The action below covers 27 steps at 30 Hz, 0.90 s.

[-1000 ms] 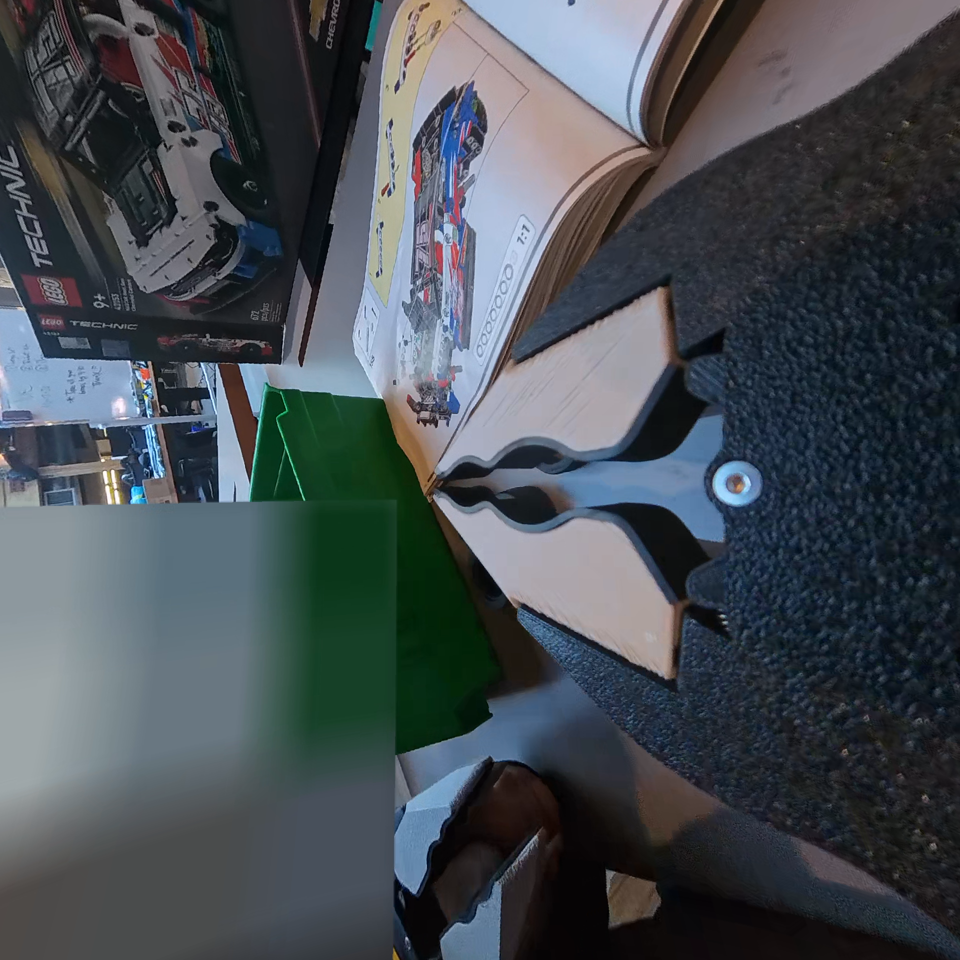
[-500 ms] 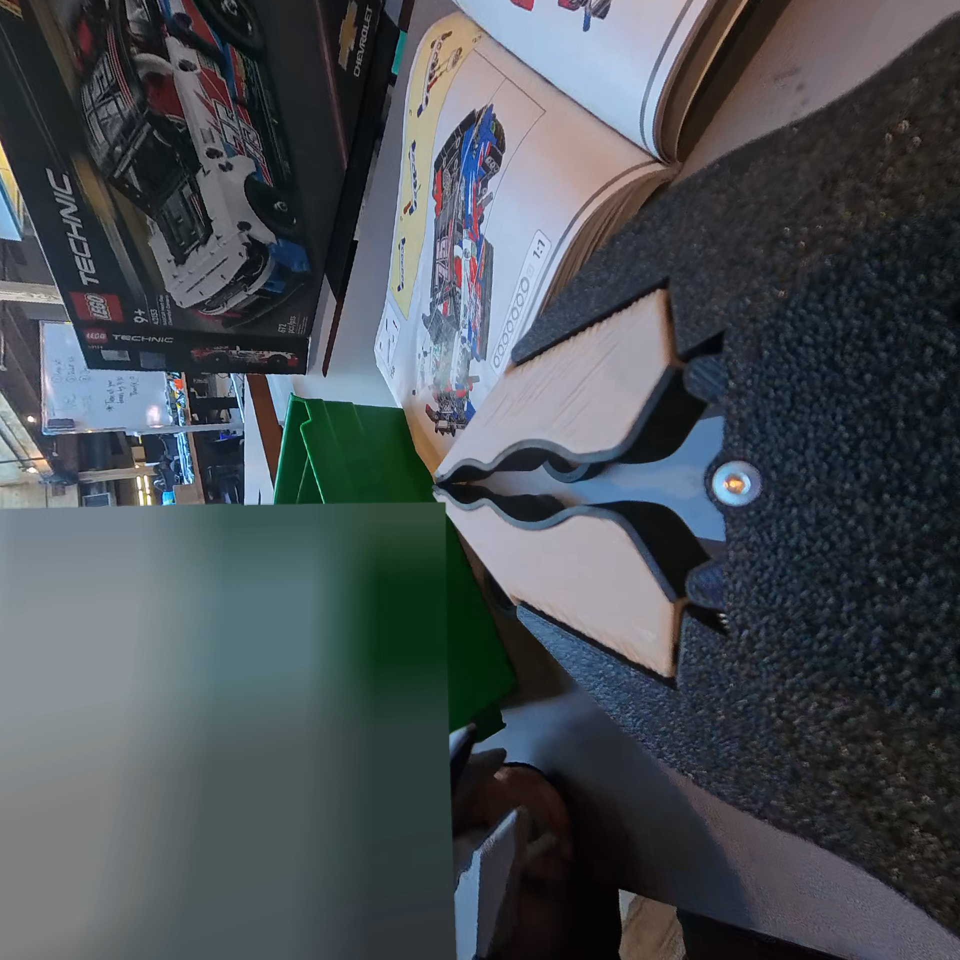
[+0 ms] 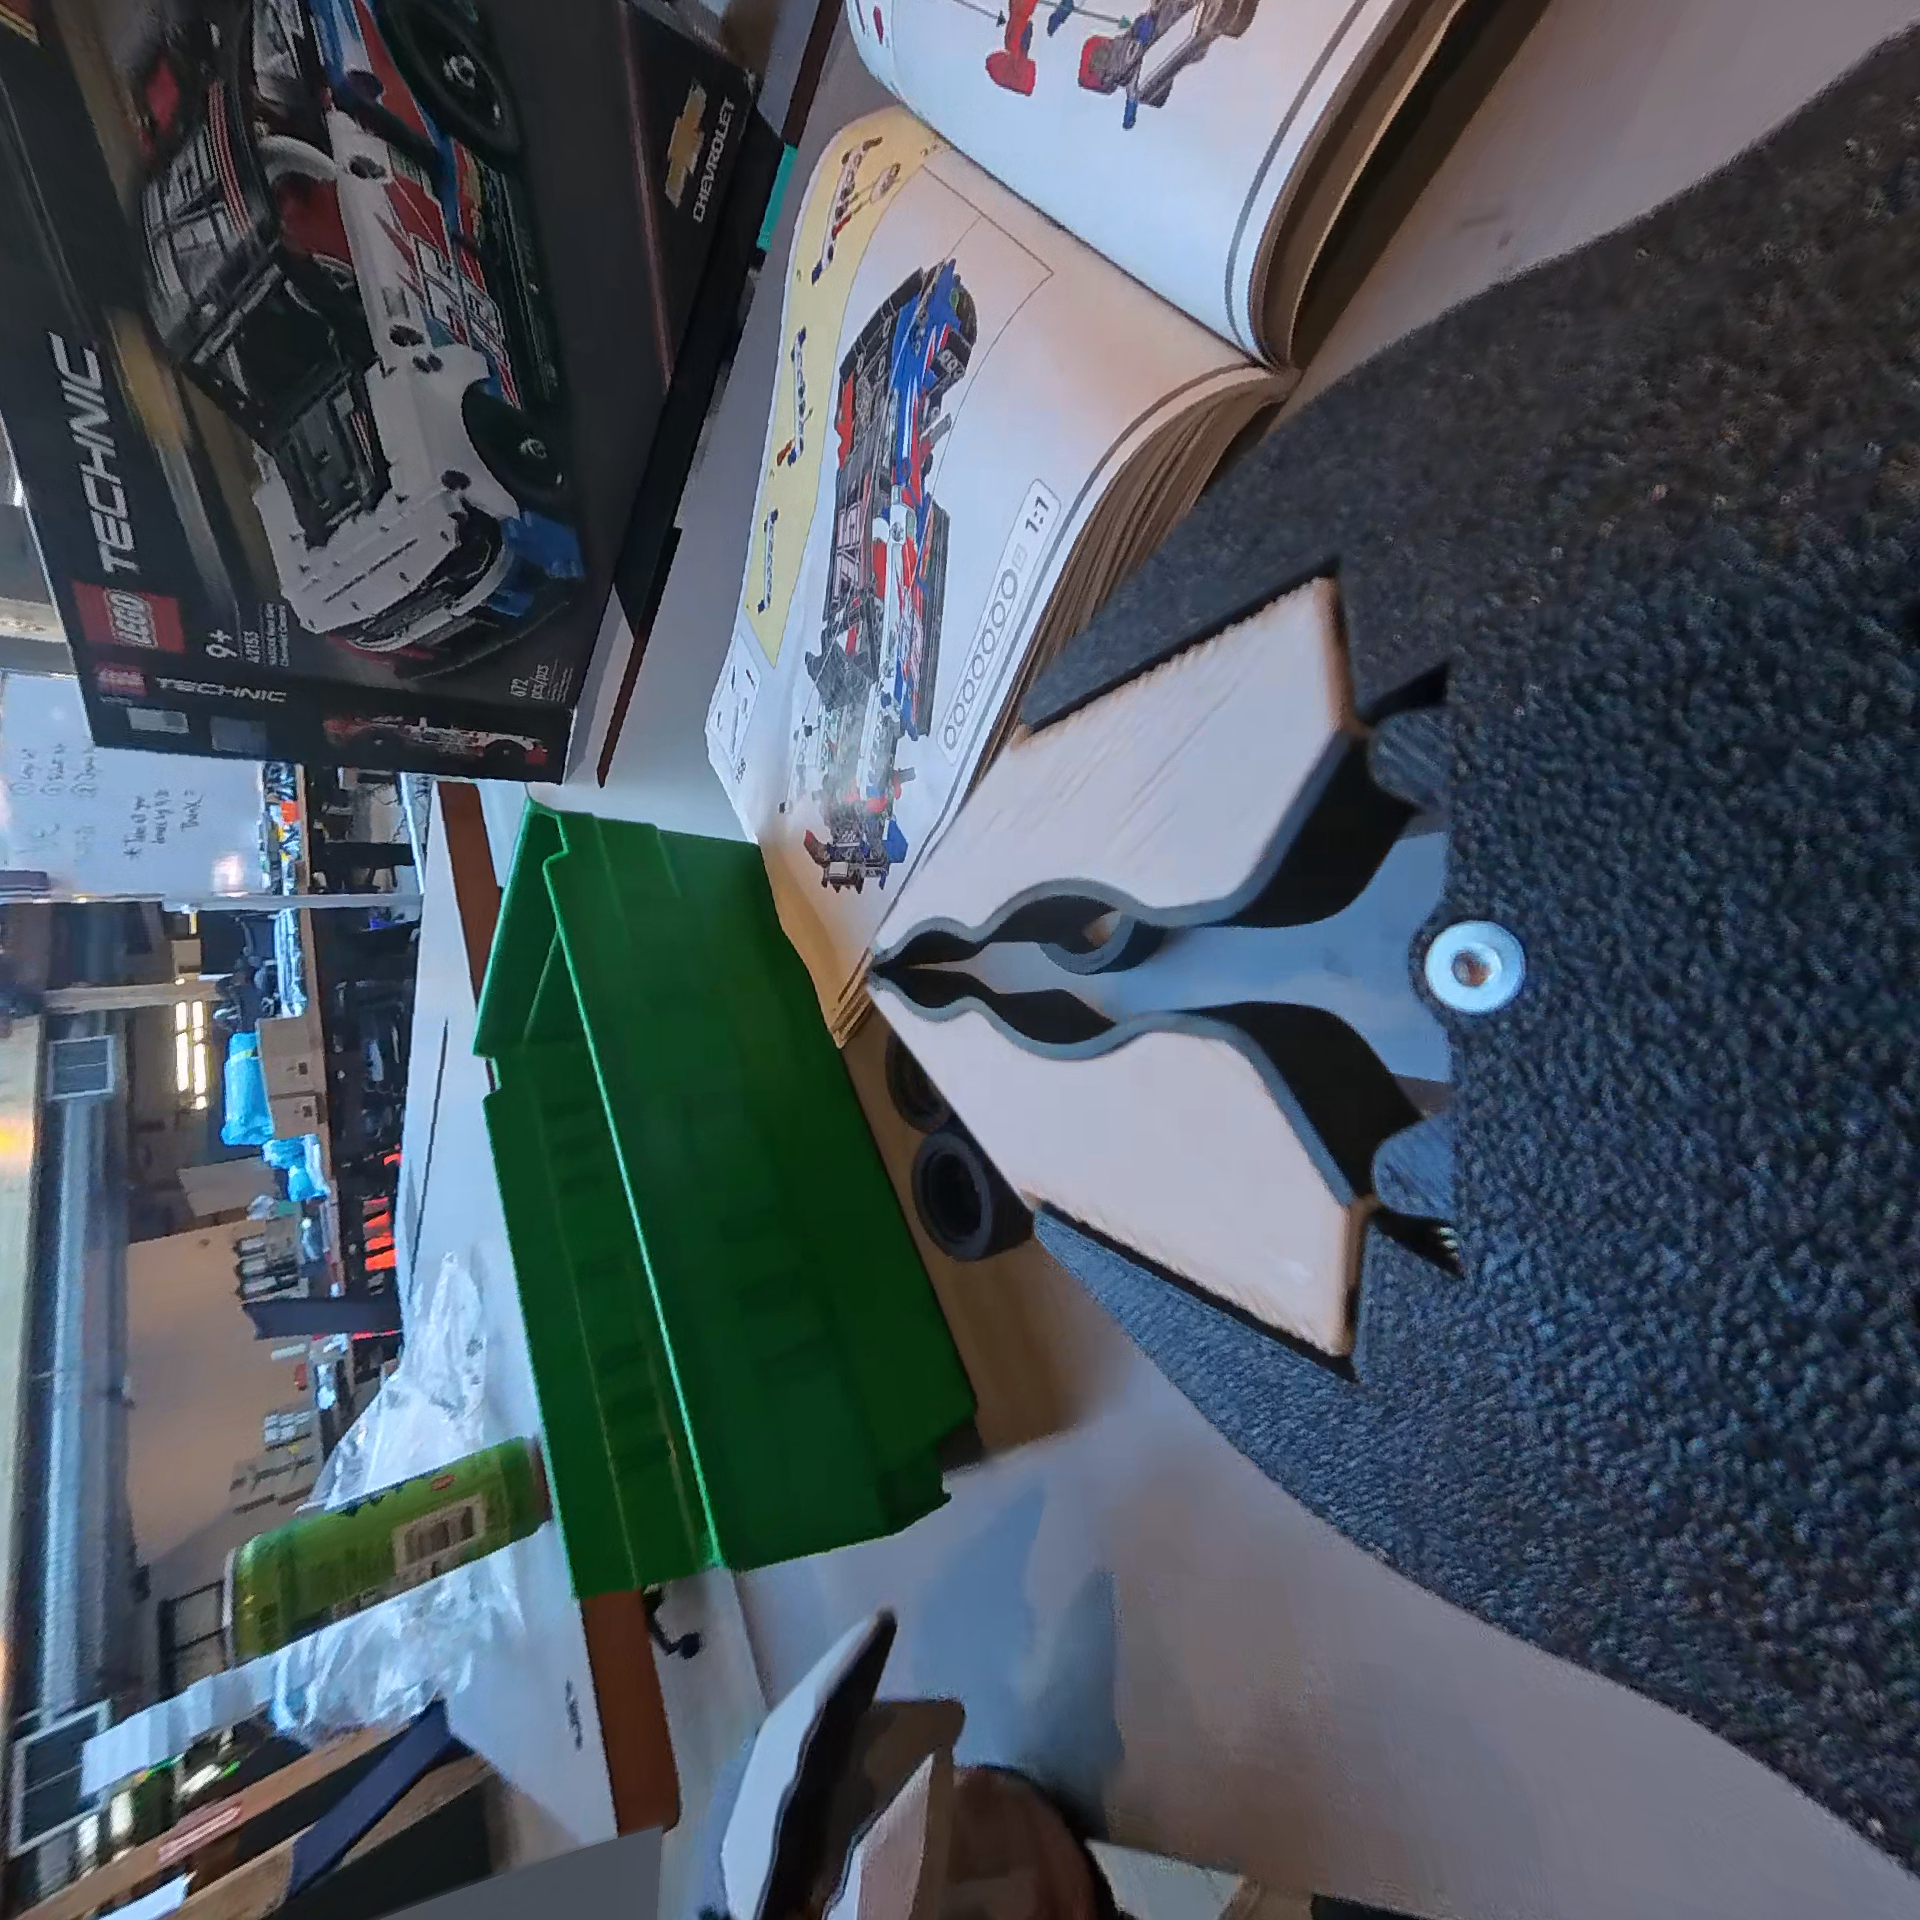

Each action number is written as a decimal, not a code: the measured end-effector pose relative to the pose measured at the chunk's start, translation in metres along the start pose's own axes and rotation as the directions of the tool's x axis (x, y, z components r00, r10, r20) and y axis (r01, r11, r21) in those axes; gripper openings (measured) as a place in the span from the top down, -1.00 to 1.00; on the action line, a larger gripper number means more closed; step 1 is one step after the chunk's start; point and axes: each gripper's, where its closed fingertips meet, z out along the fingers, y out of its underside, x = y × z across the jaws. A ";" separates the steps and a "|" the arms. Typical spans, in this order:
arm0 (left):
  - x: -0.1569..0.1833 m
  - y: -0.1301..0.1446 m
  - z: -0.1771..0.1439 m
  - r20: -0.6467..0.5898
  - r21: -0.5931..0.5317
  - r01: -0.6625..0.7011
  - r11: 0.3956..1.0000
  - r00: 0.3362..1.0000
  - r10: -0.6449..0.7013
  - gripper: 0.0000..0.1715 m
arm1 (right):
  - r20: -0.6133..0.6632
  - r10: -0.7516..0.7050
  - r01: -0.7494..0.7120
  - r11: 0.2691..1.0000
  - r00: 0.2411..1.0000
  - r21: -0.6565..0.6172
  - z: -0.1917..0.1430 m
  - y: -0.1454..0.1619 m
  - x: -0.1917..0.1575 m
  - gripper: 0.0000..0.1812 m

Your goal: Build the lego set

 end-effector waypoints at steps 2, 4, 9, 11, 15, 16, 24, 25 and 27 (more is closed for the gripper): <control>-0.002 0.005 -0.007 0.020 -0.011 -0.016 1.000 1.000 0.017 0.73 | -0.012 -0.013 0.013 1.000 1.000 -0.013 0.001 0.002 0.000 1.00; 0.000 0.009 -0.012 0.027 -0.012 -0.042 0.999 0.999 0.042 0.73 | -0.028 -0.020 0.020 1.000 0.999 -0.012 0.001 0.001 0.001 1.00; 0.005 0.013 -0.015 -0.004 -0.012 -0.082 0.997 0.997 0.082 0.80 | -0.049 -0.033 0.032 0.999 0.998 -0.017 0.001 0.002 0.003 1.00; 0.005 0.014 -0.015 -0.013 -0.010 -0.078 0.997 0.997 0.078 0.81 | -0.043 -0.036 0.035 0.999 0.998 -0.024 0.002 0.003 0.002 1.00; 0.005 0.011 -0.017 -0.018 0.008 -0.070 0.998 0.997 0.070 0.80 | -0.025 -0.038 0.037 0.999 0.999 -0.040 0.004 0.005 -0.001 1.00; 0.005 0.011 -0.018 -0.025 0.010 -0.065 0.998 0.998 0.065 0.79 | -0.022 -0.038 0.037 0.998 0.999 -0.040 0.005 0.005 -0.001 1.00; 0.004 0.005 -0.022 -0.068 0.064 -0.014 0.998 0.998 0.018 0.84 | 0.010 -0.016 0.017 1.000 1.000 -0.019 0.009 0.001 -0.001 1.00; 0.004 0.006 -0.022 -0.076 0.058 -0.001 0.998 0.997 0.005 0.84 | 0.013 -0.013 0.013 1.000 1.000 -0.016 0.009 0.001 -0.001 1.00; 0.002 0.008 -0.020 -0.086 0.034 0.026 0.999 0.996 -0.023 0.83 | 0.017 -0.010 0.010 1.000 1.000 -0.014 0.011 0.000 -0.001 1.00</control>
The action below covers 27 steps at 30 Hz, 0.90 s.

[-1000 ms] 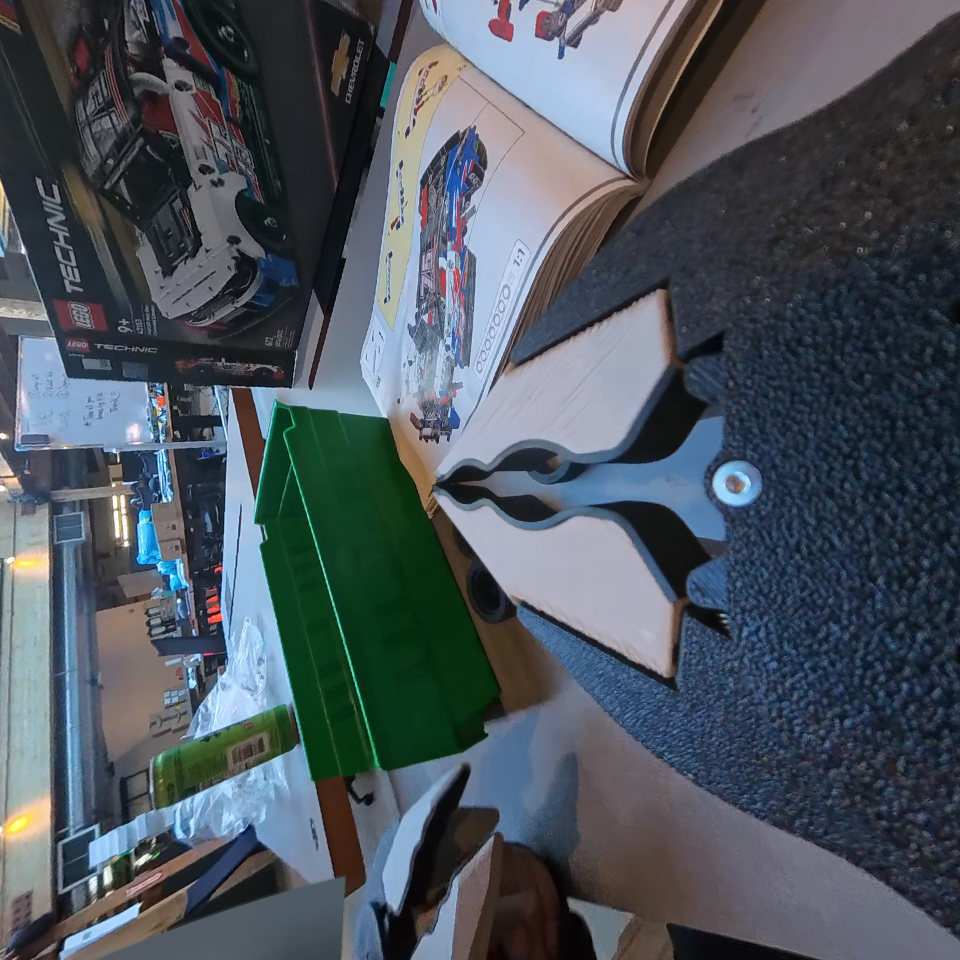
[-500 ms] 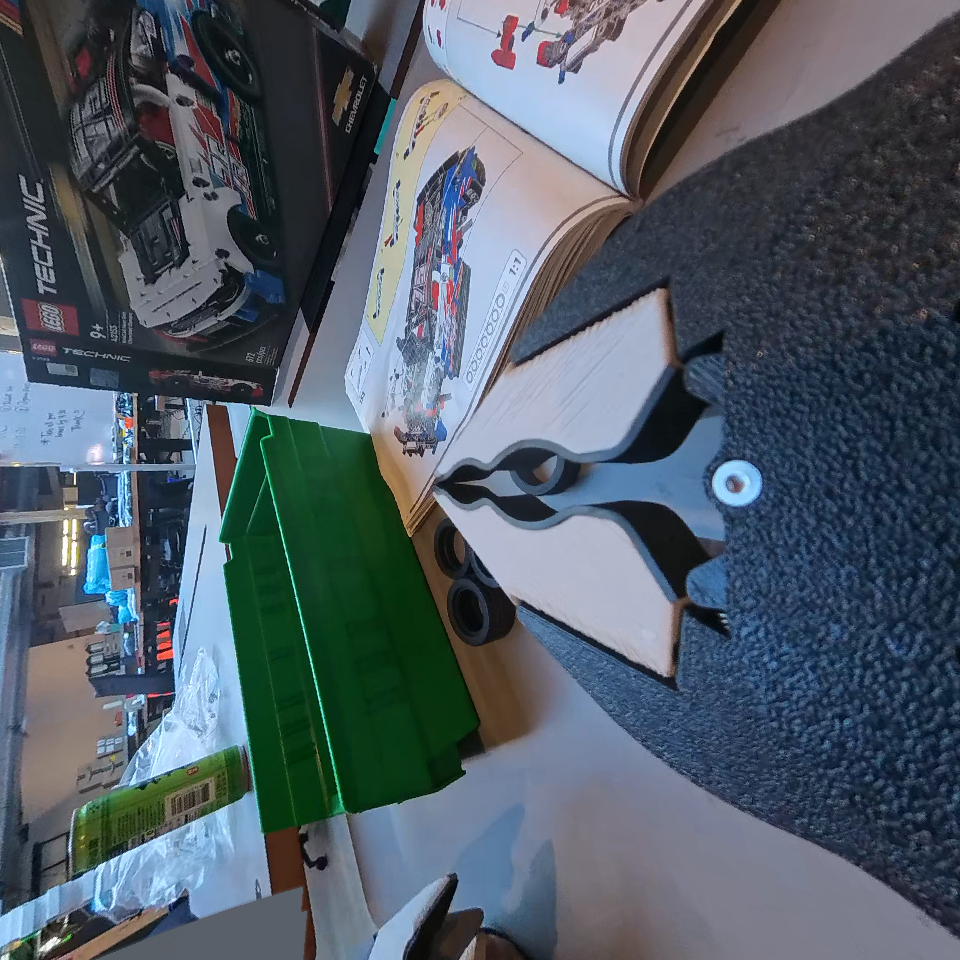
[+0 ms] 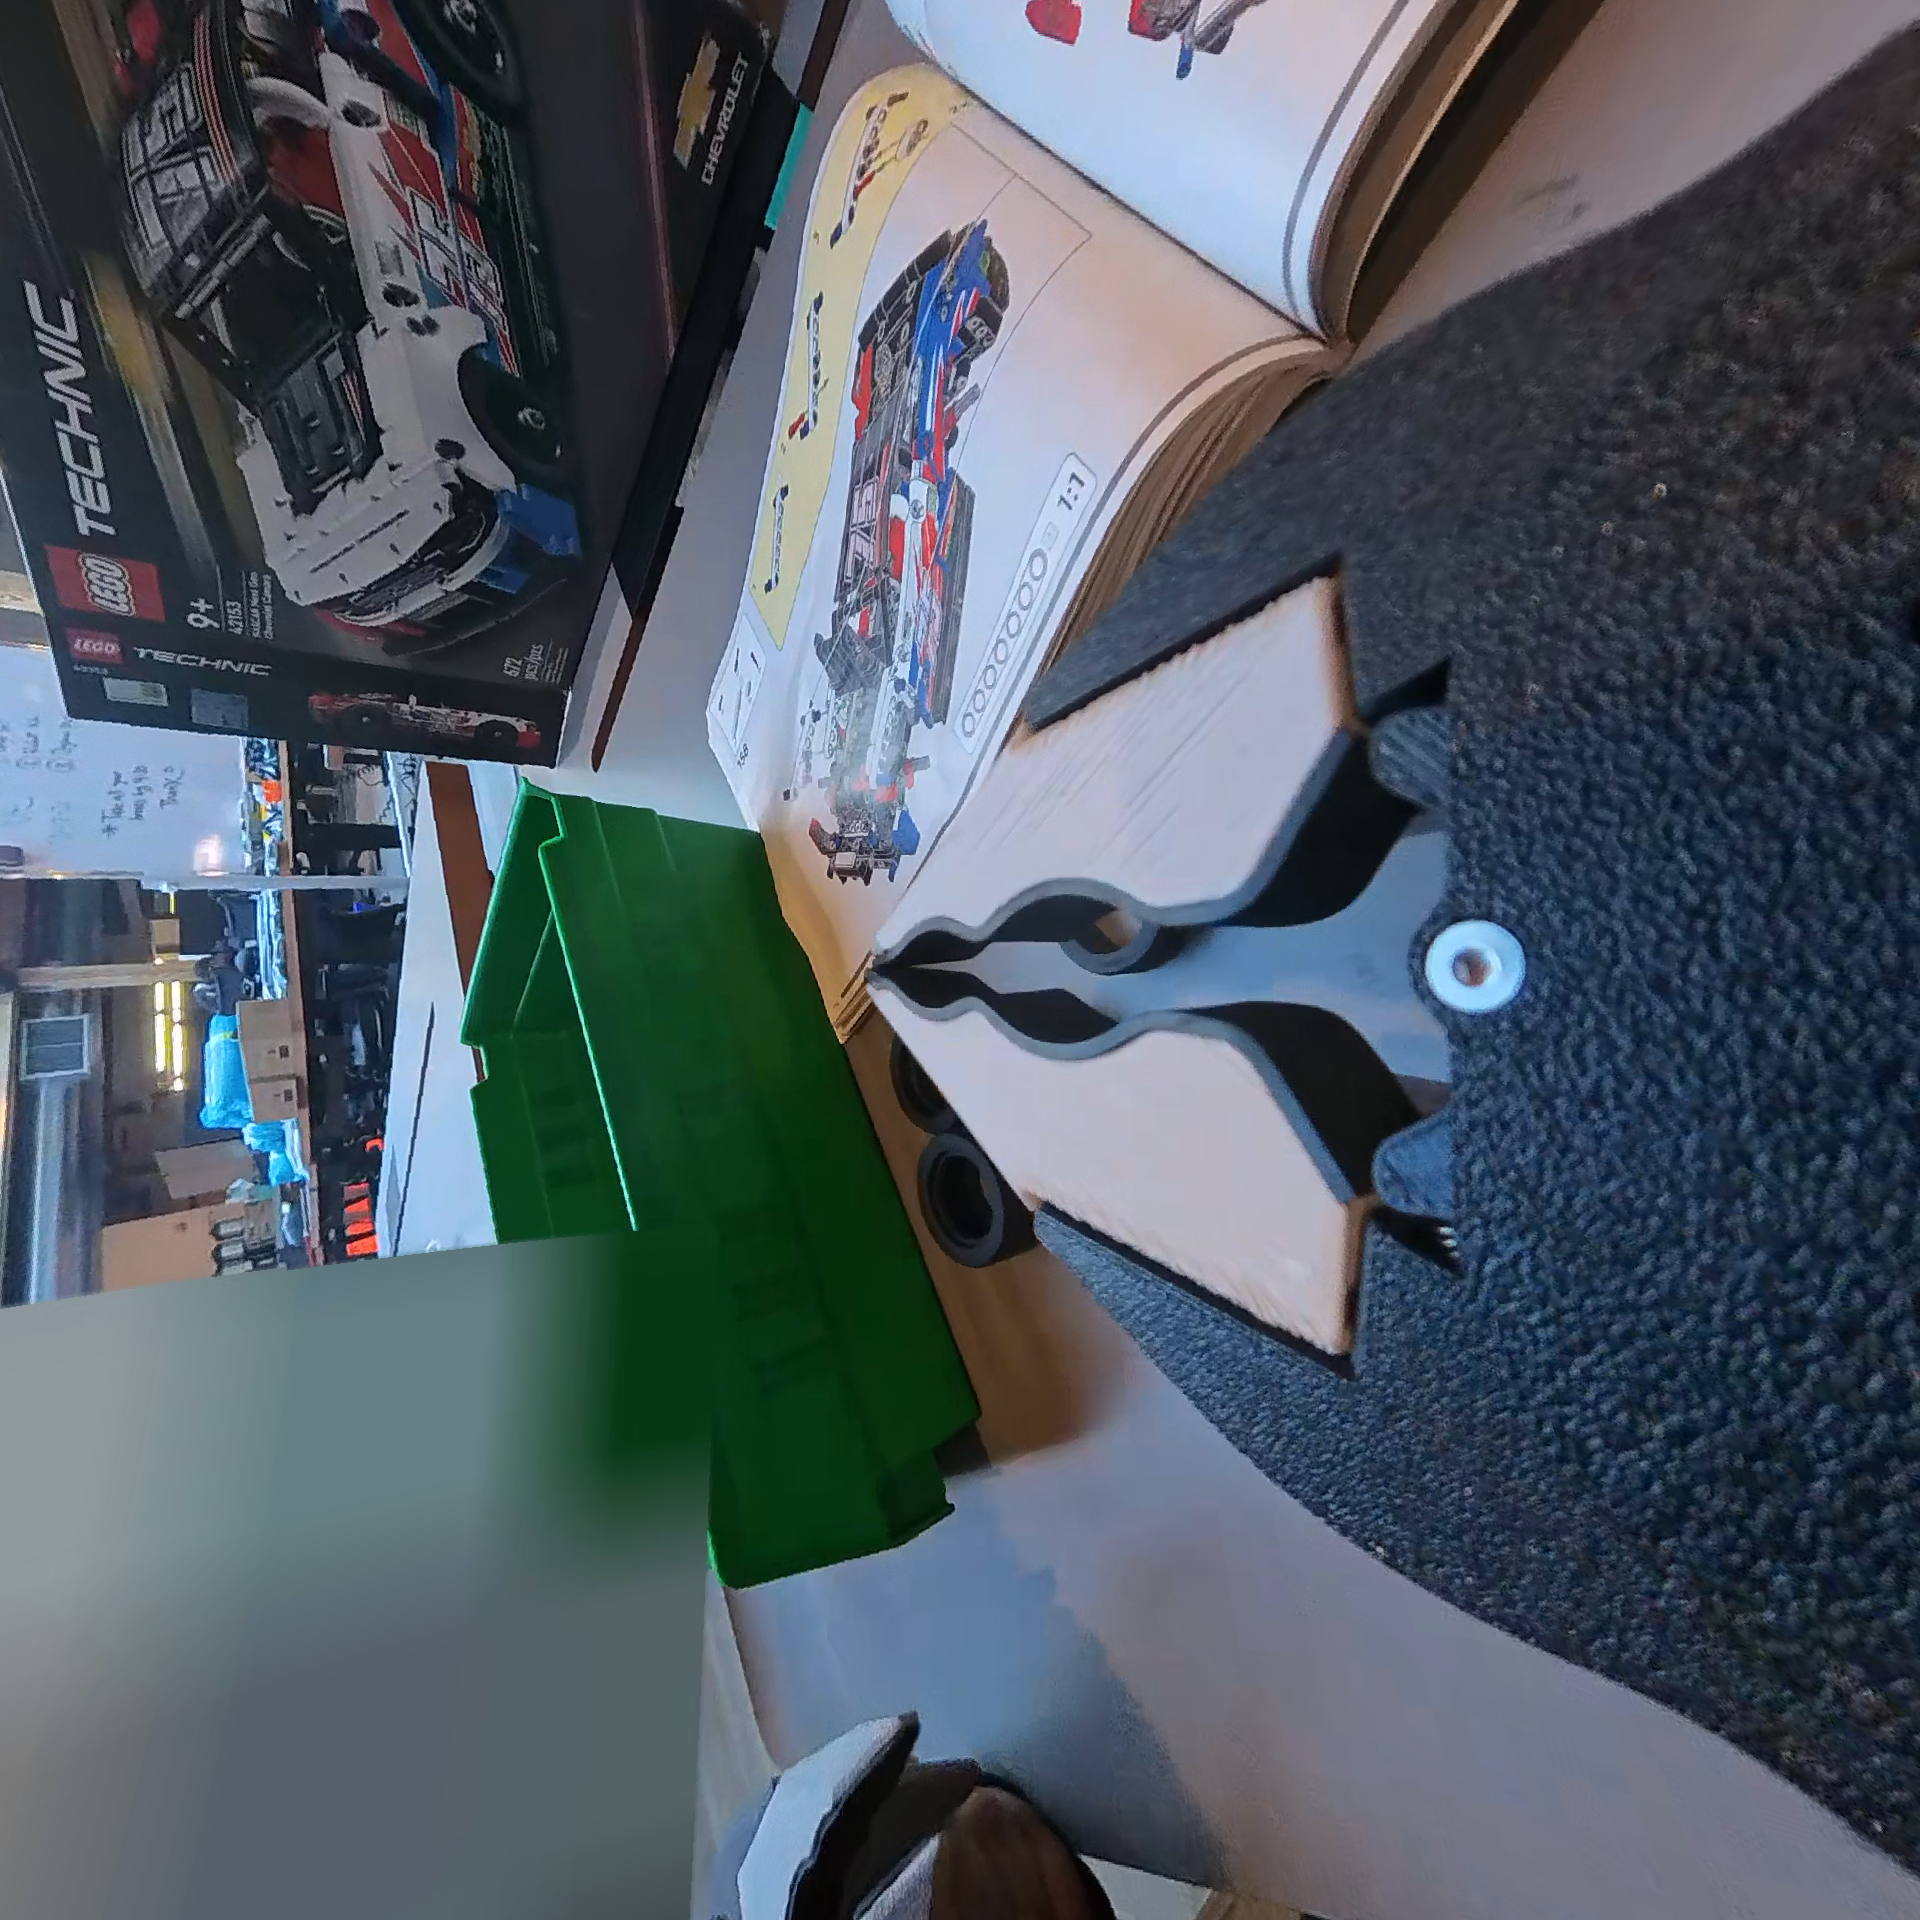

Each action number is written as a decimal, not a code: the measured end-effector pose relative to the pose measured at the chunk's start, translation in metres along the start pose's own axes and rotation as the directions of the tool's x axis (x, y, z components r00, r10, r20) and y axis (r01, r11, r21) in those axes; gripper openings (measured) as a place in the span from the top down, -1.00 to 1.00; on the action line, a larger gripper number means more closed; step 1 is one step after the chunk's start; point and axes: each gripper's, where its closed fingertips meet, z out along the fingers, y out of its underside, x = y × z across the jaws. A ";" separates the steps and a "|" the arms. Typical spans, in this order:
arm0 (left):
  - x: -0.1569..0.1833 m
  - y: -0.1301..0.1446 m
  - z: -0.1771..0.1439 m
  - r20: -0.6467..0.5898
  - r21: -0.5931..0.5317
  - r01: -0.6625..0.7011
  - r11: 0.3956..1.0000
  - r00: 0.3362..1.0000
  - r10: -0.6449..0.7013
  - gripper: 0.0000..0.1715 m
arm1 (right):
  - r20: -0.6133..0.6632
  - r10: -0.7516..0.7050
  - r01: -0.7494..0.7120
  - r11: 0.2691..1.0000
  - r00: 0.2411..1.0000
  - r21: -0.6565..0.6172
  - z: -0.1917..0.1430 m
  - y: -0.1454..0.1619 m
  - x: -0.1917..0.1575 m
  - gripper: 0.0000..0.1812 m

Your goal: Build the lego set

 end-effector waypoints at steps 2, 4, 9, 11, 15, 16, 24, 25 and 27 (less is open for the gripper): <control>0.000 0.001 0.001 -0.002 -0.008 0.006 1.000 1.000 -0.006 0.82 | 0.003 -0.004 0.004 1.000 1.000 -0.005 0.002 0.000 -0.001 1.00; 0.000 0.001 0.001 -0.005 -0.005 -0.002 1.000 1.000 0.002 0.82 | 0.002 -0.012 0.012 1.000 1.000 -0.009 0.002 0.001 -0.001 1.00; 0.000 -0.001 0.000 -0.018 0.007 0.018 1.000 1.000 -0.017 0.83 | -0.009 -0.008 0.007 1.000 1.000 -0.010 0.004 0.001 0.001 1.00; 0.001 -0.002 -0.001 -0.021 0.015 0.013 1.000 1.000 -0.013 0.82 | -0.013 -0.004 0.004 1.000 1.000 -0.013 0.006 0.001 0.002 1.00; -0.001 -0.002 -0.001 -0.028 0.009 0.043 0.999 0.999 -0.043 0.80 | -0.021 -0.017 0.016 1.000 1.000 -0.016 0.006 0.001 0.002 1.00; -0.003 -0.003 -0.001 -0.035 0.006 0.068 0.998 0.997 -0.068 0.78 | -0.021 -0.017 0.017 1.000 1.000 -0.016 0.006 0.001 0.002 1.00; -0.056 -0.057 -0.023 0.146 0.028 0.048 0.998 0.988 -0.051 0.72 | -0.028 -0.009 0.010 1.000 1.000 0.006 0.004 -0.001 0.003 1.00; -0.075 -0.062 -0.028 0.234 -0.006 0.034 0.999 0.972 -0.032 0.71 | -0.027 -0.012 0.012 1.000 1.000 0.004 0.004 -0.001 0.003 1.00; -0.114 -0.066 -0.038 0.408 -0.102 0.067 0.992 0.913 -0.020 0.72 | -0.024 -0.018 0.018 1.000 1.000 0.000 0.004 0.000 0.002 1.00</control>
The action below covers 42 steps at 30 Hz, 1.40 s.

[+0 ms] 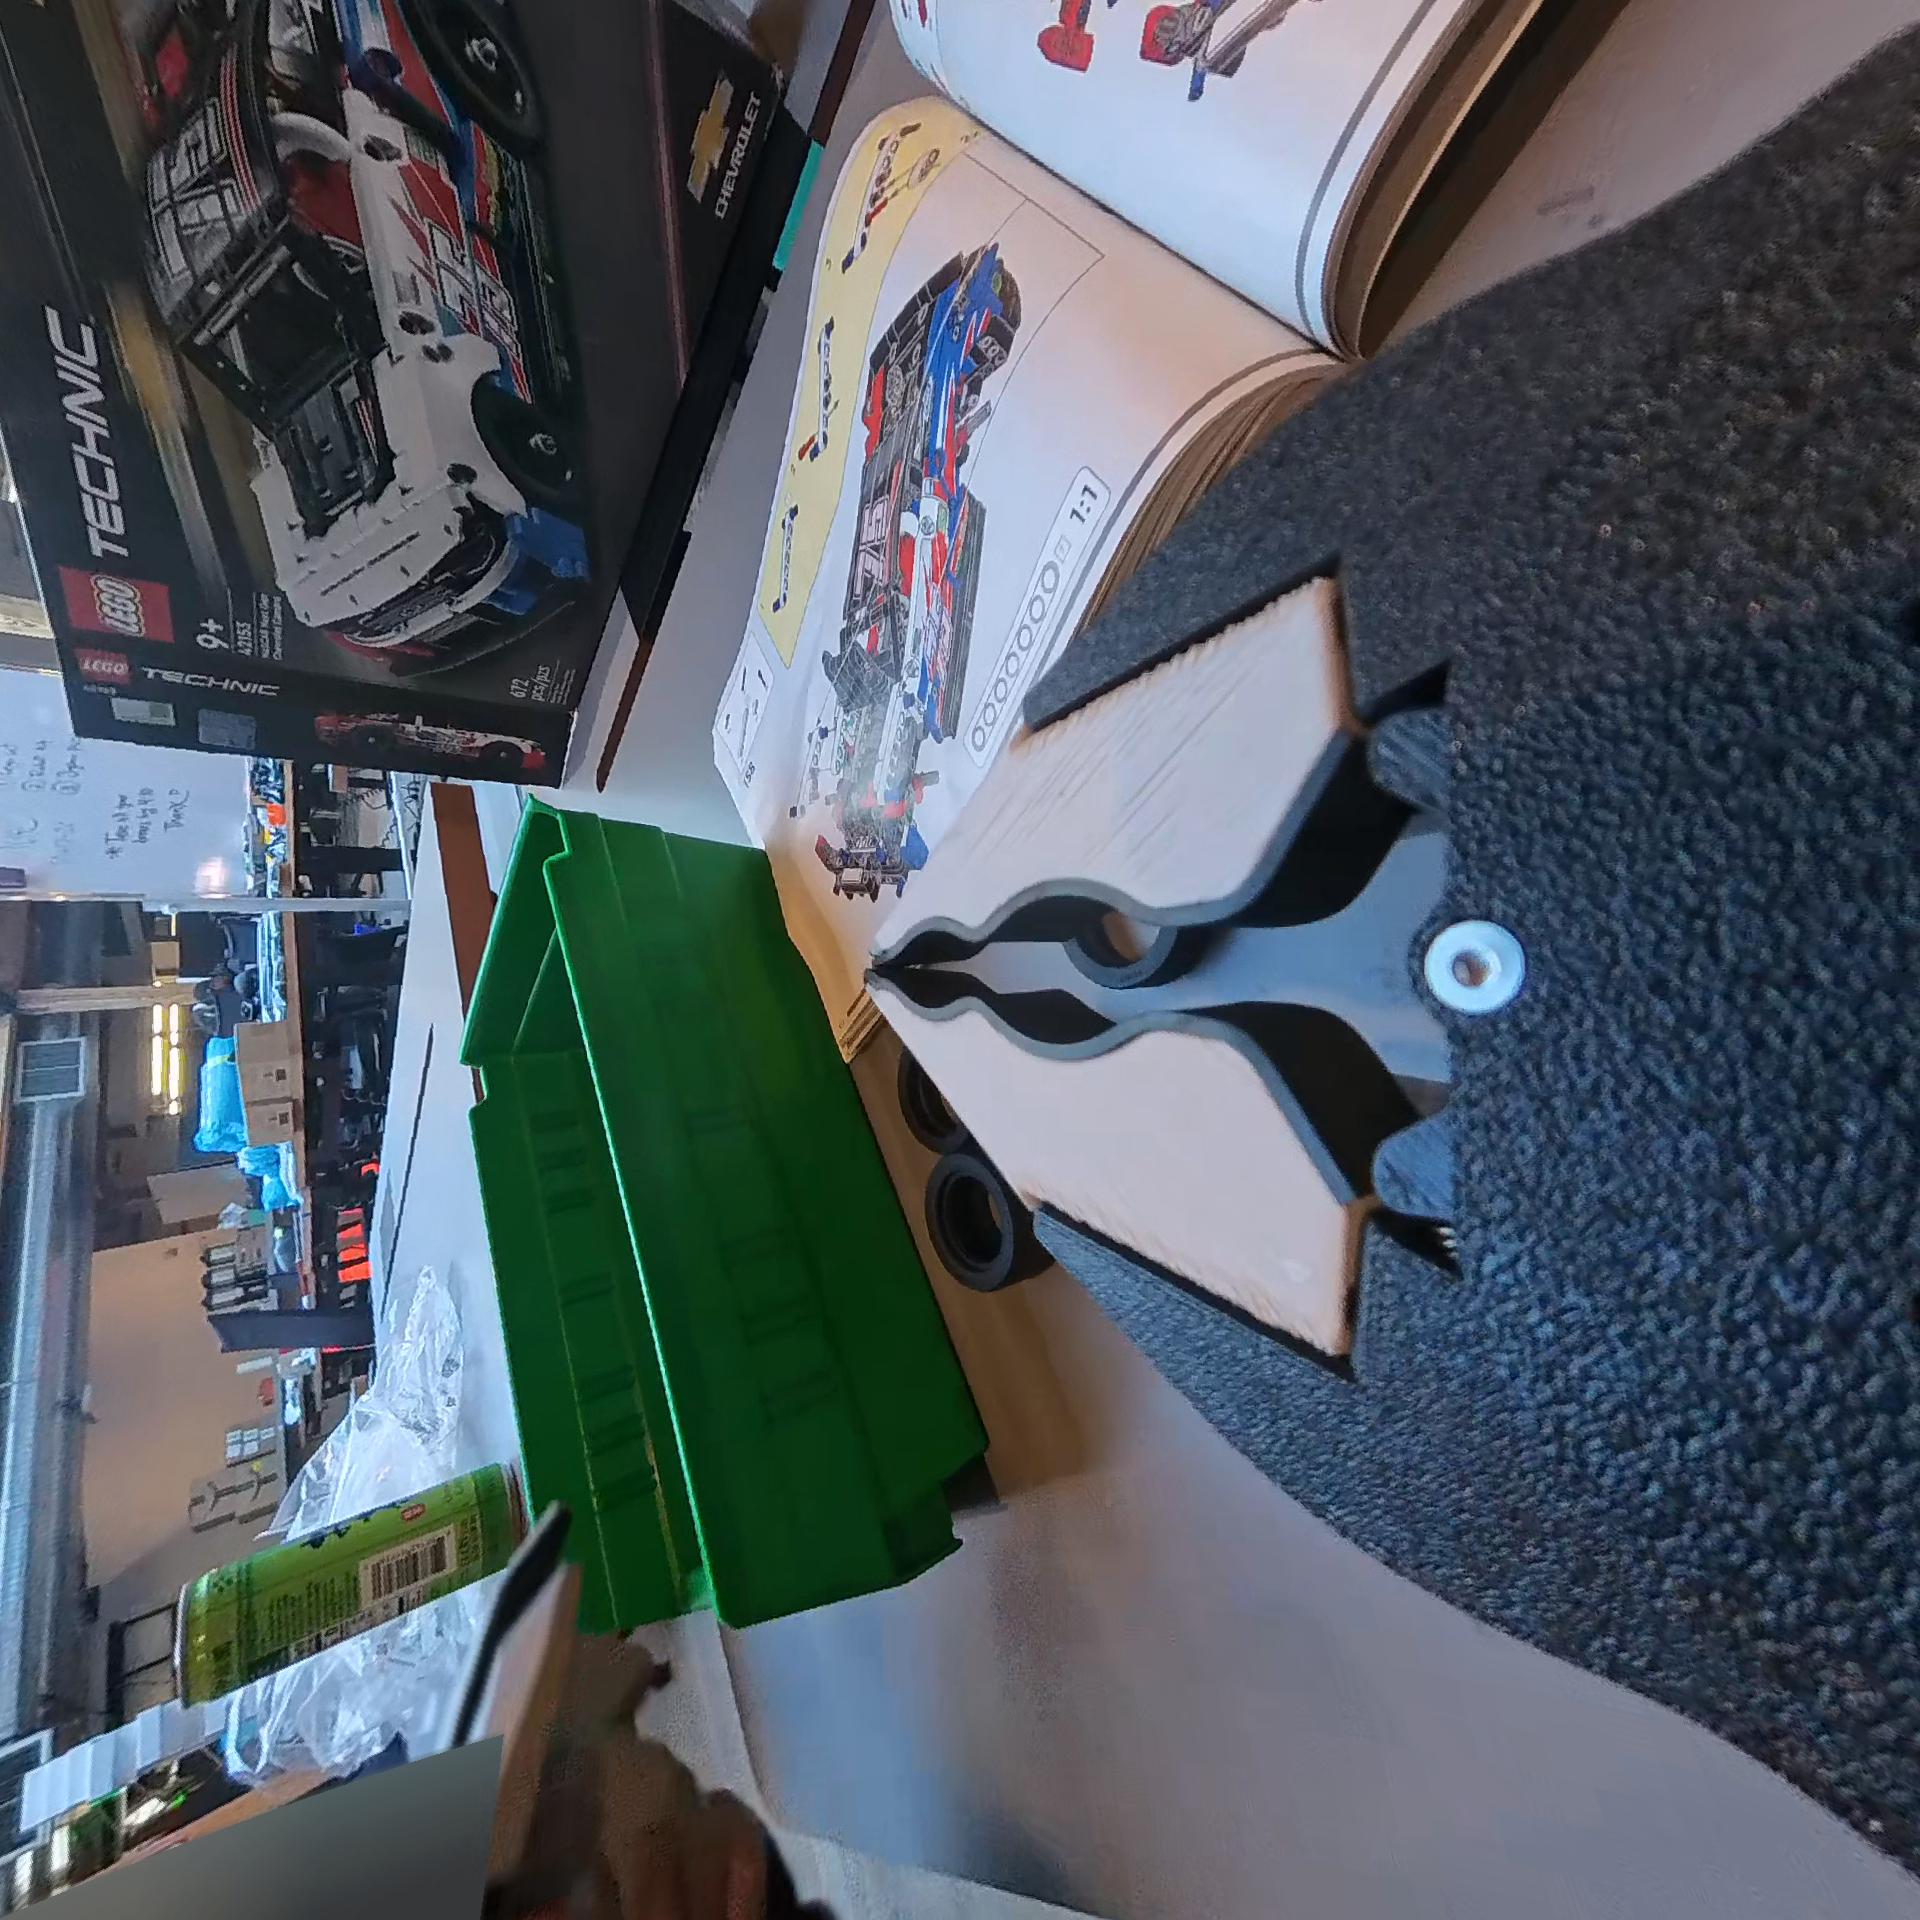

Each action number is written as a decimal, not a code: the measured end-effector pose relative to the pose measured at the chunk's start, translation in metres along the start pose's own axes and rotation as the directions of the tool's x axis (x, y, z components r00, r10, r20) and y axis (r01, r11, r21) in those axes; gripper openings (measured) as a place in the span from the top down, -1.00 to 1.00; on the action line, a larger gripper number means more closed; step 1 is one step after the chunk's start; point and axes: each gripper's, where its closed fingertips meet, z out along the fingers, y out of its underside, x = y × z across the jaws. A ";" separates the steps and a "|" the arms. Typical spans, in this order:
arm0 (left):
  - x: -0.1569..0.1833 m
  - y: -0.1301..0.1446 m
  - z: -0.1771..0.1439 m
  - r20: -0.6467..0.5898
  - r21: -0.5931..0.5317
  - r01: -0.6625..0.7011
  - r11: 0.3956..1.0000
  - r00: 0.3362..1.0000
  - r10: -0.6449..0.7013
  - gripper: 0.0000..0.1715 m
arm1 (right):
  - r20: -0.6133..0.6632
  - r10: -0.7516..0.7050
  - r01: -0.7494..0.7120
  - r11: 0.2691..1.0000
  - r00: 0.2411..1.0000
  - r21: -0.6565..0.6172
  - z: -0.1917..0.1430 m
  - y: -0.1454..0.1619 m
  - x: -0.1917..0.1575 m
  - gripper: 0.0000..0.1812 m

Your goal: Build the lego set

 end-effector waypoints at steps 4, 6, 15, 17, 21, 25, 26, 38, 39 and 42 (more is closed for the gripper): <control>-0.050 0.002 0.009 0.231 -0.151 0.034 0.988 0.973 0.002 0.73 | 0.004 -0.016 0.016 1.000 1.000 -0.008 0.001 0.001 -0.002 1.00; -0.052 0.002 0.019 0.223 -0.192 0.015 0.981 0.974 0.029 0.64 | 0.005 -0.022 0.022 1.000 1.000 -0.009 0.001 0.001 -0.003 1.00; -0.083 0.014 0.064 0.239 -0.417 0.057 0.907 0.970 0.049 0.61 | 0.013 -0.034 0.034 0.999 0.999 -0.013 0.000 0.002 -0.007 1.00; -0.090 0.010 0.075 0.254 -0.424 0.070 0.903 0.966 0.045 0.66 | 0.015 -0.034 0.035 0.999 0.999 -0.015 0.000 0.002 -0.007 1.00; -0.111 -0.016 0.101 0.282 -0.474 0.043 0.879 0.954 0.106 0.66 | 0.021 -0.029 0.029 0.999 0.999 -0.024 0.001 0.003 -0.007 1.00; -0.126 -0.054 0.122 0.210 -0.559 0.006 0.829 0.968 0.134 0.59 | 0.022 -0.029 0.030 0.999 0.999 -0.023 0.001 0.003 -0.007 1.00; -0.126 -0.056 0.128 0.180 -0.587 0.001 0.810 0.975 0.129 0.58 | 0.023 -0.031 0.032 0.999 0.999 -0.023 0.001 0.003 -0.008 1.00; -0.118 0.059 0.112 0.012 -0.921 -0.050 0.387 0.988 0.156 0.64 | 0.034 -0.033 0.034 0.999 0.999 -0.018 -0.001 0.003 -0.011 1.00; -0.117 0.061 0.104 -0.012 -0.931 -0.077 0.356 0.984 0.180 0.64 | 0.035 -0.033 0.034 0.999 0.999 -0.019 -0.001 0.003 -0.011 1.00; -0.122 0.043 0.099 0.027 -0.905 -0.064 0.421 0.978 0.206 0.64 | 0.043 -0.032 0.033 0.999 0.999 -0.028 0.000 0.004 -0.012 1.00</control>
